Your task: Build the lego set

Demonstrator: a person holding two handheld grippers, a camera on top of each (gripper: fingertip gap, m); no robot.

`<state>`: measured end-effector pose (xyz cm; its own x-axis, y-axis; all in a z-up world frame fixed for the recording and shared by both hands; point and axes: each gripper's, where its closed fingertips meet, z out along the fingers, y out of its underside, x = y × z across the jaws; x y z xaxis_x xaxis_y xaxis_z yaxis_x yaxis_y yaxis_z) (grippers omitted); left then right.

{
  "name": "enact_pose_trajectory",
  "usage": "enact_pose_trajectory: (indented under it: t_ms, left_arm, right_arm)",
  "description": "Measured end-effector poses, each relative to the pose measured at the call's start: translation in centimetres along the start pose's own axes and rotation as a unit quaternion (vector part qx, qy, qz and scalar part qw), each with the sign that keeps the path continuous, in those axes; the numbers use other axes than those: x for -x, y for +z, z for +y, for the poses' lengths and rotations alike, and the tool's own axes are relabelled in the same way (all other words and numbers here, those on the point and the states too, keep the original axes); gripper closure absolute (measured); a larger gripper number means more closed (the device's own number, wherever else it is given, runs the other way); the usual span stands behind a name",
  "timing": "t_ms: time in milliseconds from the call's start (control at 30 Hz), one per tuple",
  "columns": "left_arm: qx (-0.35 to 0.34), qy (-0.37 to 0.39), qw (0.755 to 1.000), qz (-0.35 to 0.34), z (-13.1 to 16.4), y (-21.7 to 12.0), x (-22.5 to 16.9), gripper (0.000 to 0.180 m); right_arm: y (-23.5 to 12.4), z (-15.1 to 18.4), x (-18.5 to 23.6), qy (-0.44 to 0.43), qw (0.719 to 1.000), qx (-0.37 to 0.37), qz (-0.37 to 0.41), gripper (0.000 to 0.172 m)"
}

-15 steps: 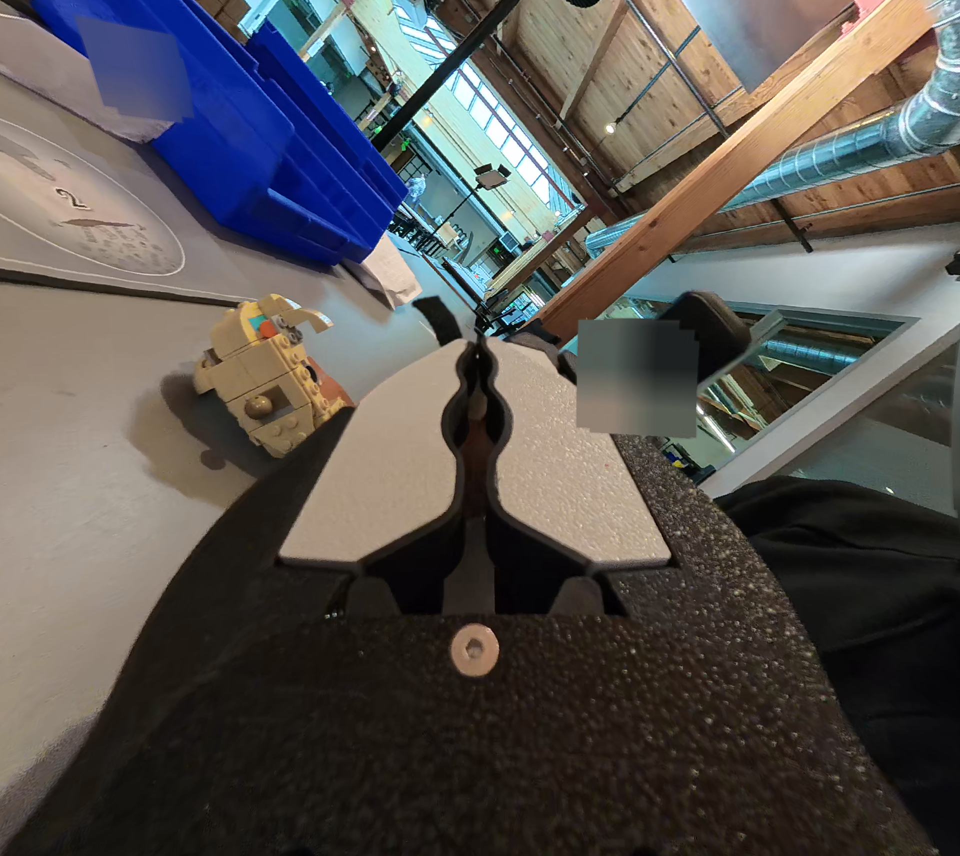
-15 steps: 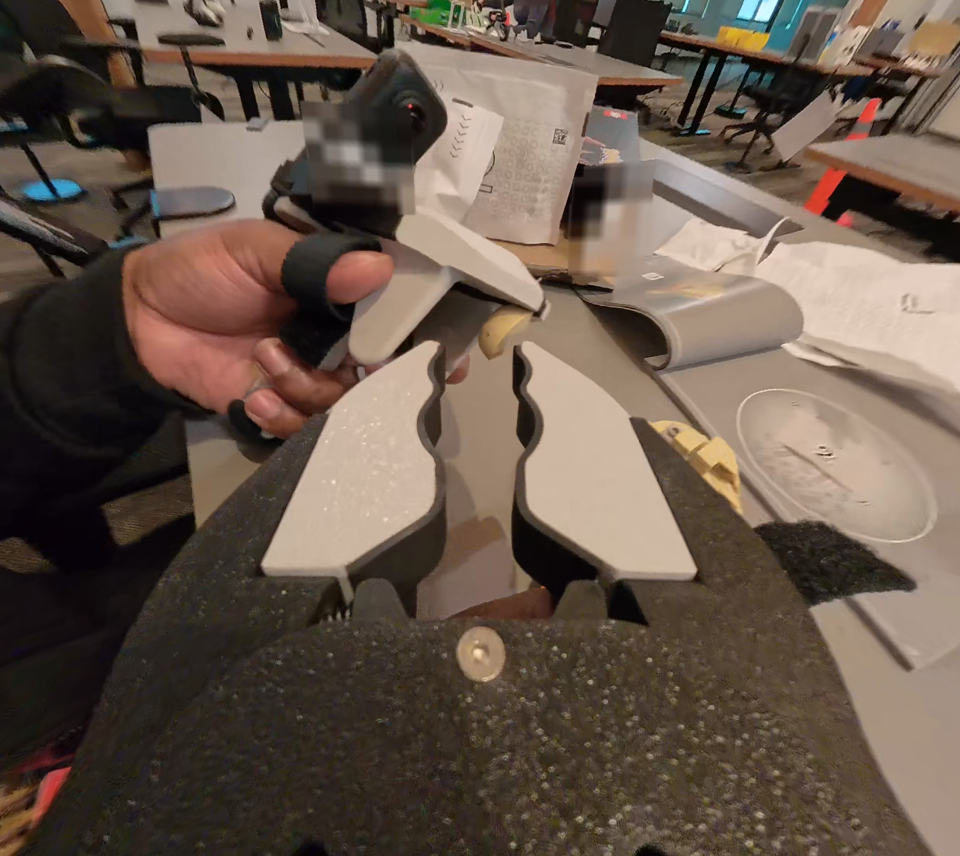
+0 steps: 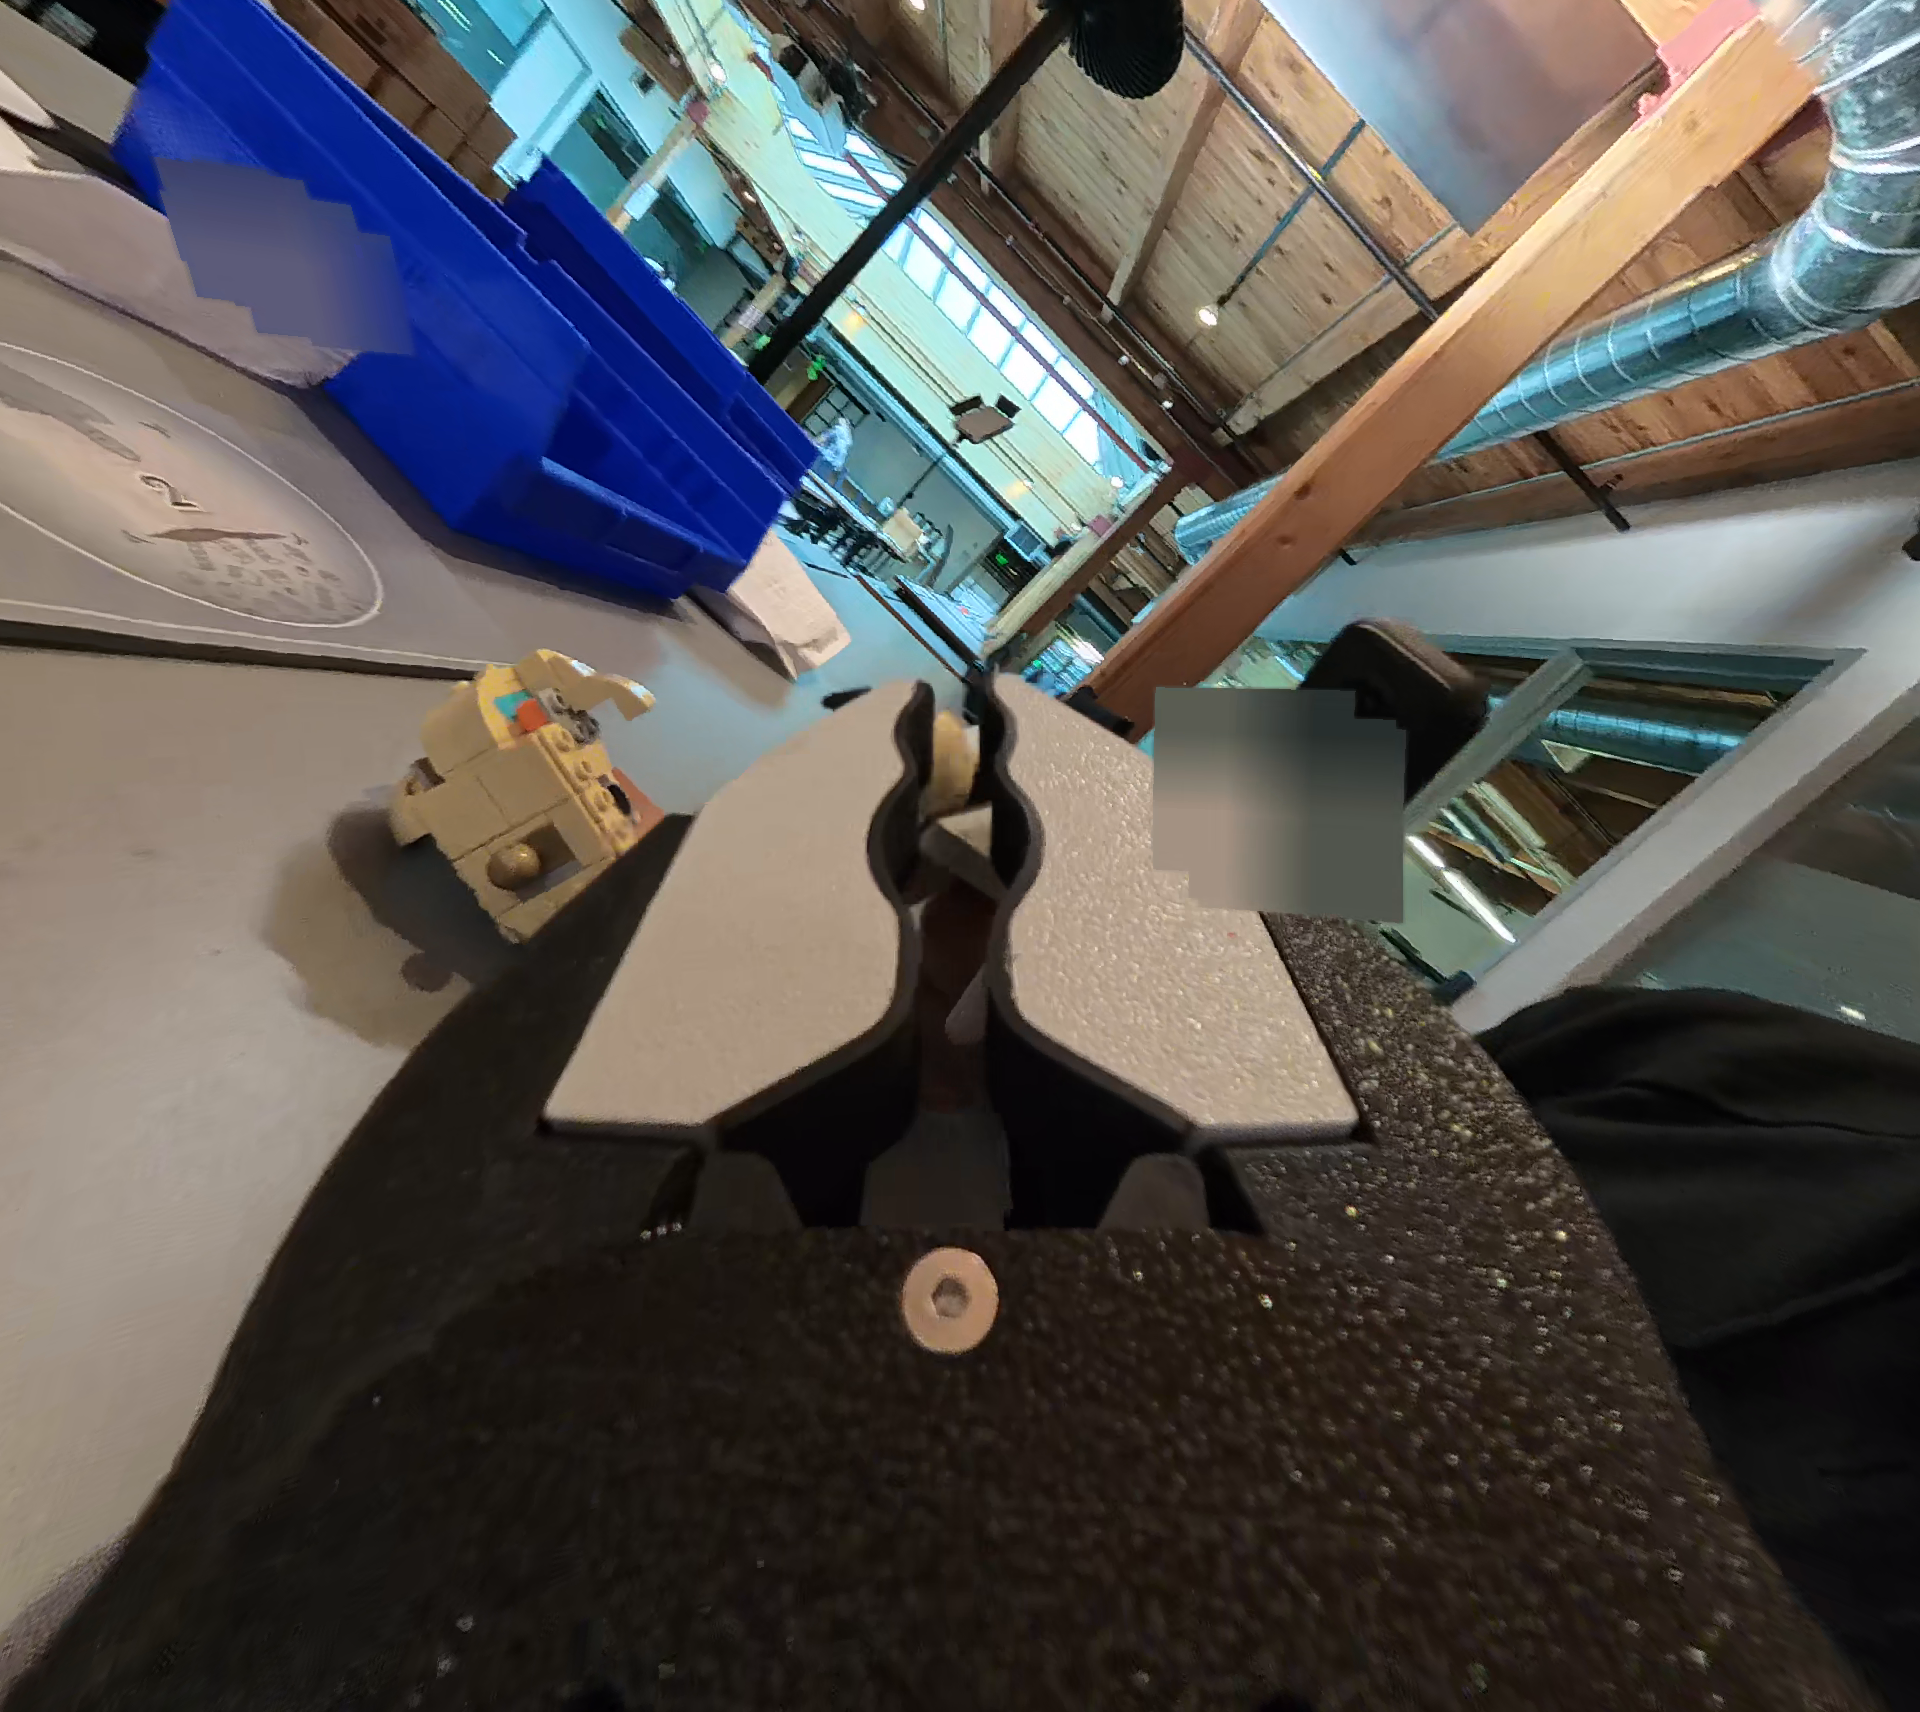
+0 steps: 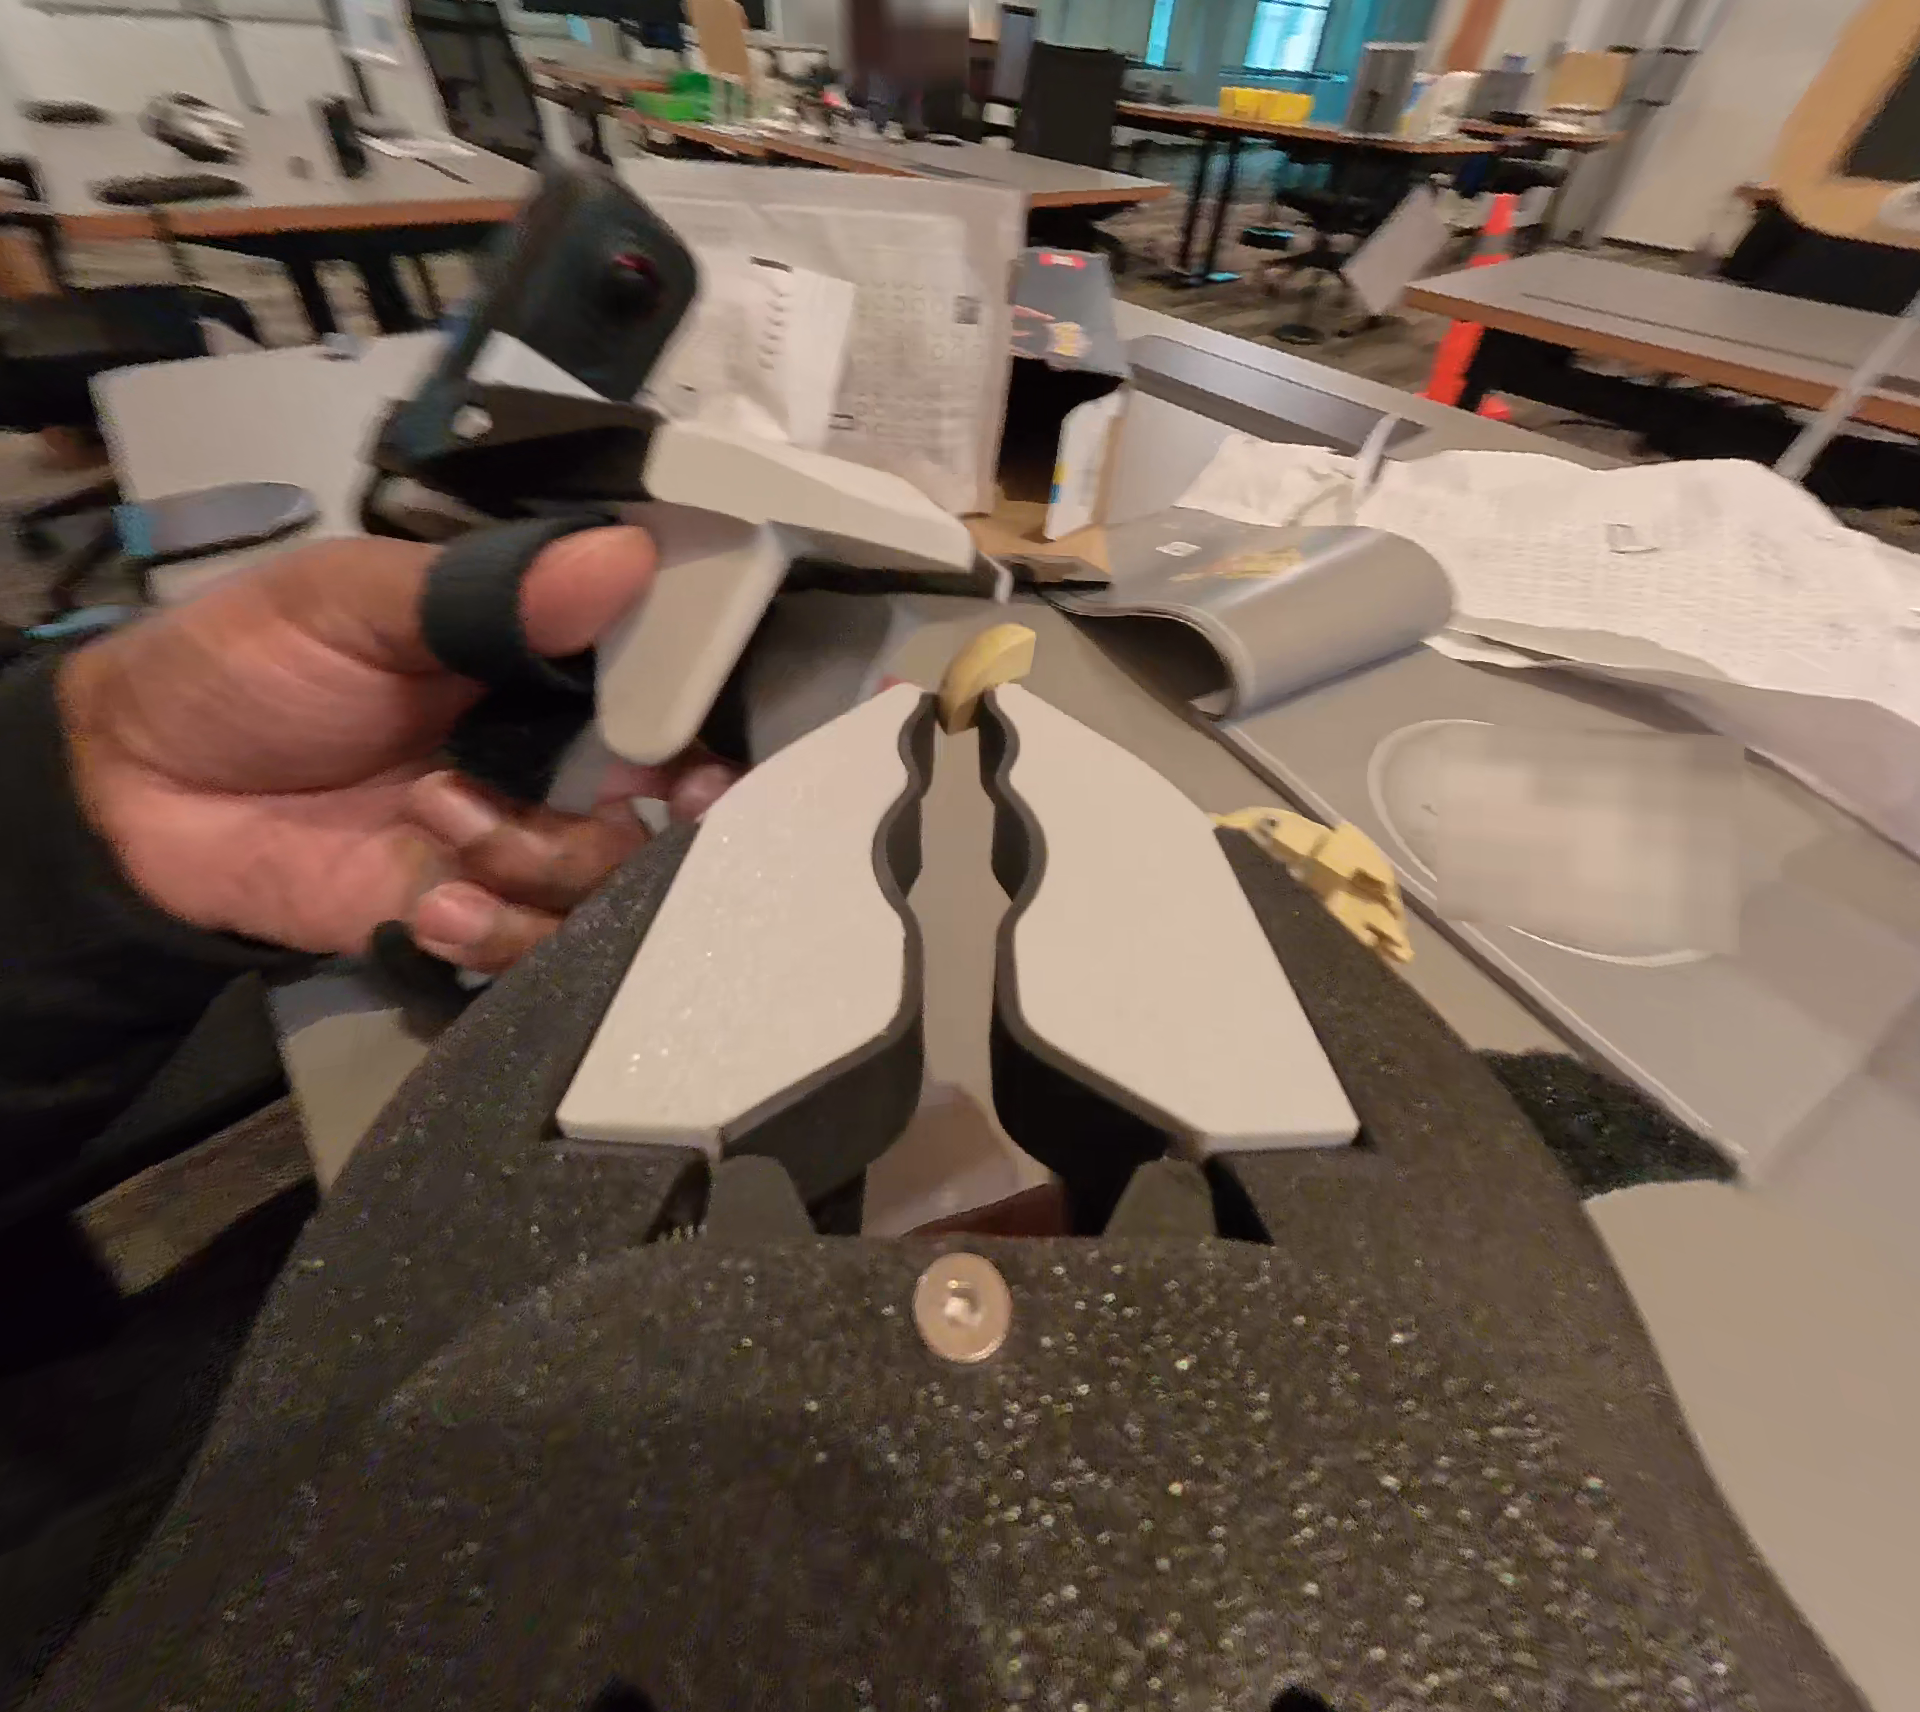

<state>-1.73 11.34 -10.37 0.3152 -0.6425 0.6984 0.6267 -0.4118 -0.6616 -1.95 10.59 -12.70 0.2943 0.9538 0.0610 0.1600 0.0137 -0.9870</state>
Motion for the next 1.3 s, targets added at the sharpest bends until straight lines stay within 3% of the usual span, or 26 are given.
enact_pose_trajectory:
  t_ms: [167,500,633,733,967,1300]
  left_arm:
    - [0.054,0.060,0.993,-0.089,1.1,-0.4,0.9,0.164]
    - [0.085,0.027,0.991,-0.096,2.8,0.3,1.3,0.148]
    - [0.080,0.029,0.993,-0.084,2.7,0.4,0.9,0.150]
    - [0.074,0.026,0.995,-0.060,2.7,0.6,0.3,0.163]
    - [0.063,0.029,0.997,-0.047,2.6,0.8,0.2,0.165]
    - [0.065,0.023,0.997,-0.028,2.2,0.2,-0.1,0.165]
  right_arm:
    - [-0.1,1.0,-1.6,-0.057,0.992,0.034,0.105,0.164]
    - [-0.5,0.3,-0.8,-0.160,0.972,0.012,0.169,0.164]
    - [-0.6,0.0,-0.7,-0.165,0.971,-0.005,0.172,0.164]
    - [-0.6,0.0,-0.6,-0.171,0.971,-0.007,0.169,0.164]
    - [-0.6,0.2,-0.2,-0.173,0.974,-0.010,0.146,0.152]
    - [-1.2,0.1,-0.6,-0.234,0.965,-0.018,0.119,0.152]
